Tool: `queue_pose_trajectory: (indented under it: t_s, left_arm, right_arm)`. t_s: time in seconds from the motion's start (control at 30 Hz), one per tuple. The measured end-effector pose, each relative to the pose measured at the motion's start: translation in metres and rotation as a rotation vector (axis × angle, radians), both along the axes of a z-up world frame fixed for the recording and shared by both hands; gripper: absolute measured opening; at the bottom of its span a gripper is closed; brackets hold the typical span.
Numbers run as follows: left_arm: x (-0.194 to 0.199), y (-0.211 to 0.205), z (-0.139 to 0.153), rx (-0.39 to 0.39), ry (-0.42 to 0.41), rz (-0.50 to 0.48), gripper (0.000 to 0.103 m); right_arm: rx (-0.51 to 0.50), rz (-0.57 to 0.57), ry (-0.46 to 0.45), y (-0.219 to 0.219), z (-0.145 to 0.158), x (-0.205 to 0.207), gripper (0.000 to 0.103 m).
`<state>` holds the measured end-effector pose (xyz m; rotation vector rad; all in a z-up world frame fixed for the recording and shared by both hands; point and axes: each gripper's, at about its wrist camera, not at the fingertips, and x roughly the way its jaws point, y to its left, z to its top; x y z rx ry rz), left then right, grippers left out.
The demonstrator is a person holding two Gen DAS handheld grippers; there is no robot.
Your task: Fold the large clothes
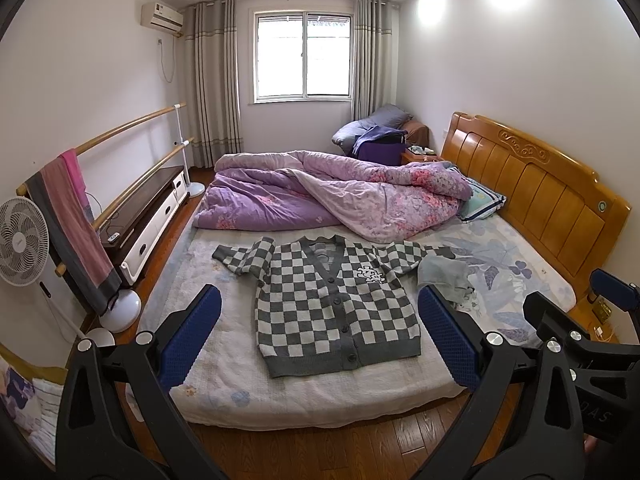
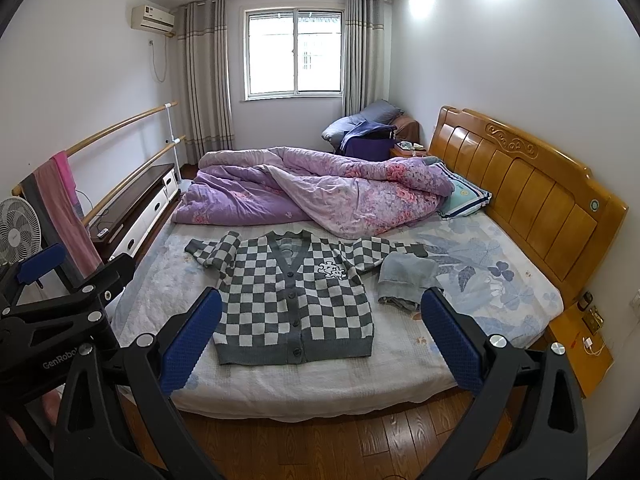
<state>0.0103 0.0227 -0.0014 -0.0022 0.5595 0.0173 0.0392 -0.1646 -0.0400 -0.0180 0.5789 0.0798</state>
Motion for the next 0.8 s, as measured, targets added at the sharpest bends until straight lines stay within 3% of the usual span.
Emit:
queue_pose_trajectory:
  t_s: [0.8]
  left_arm:
    - [-0.0032,-0.0001,0.0042,0.002,-0.003,0.003,0.098]
  right_arm:
    - [0.004,0.008,0.006,-0.0032,-0.0011,0.0046,0.096]
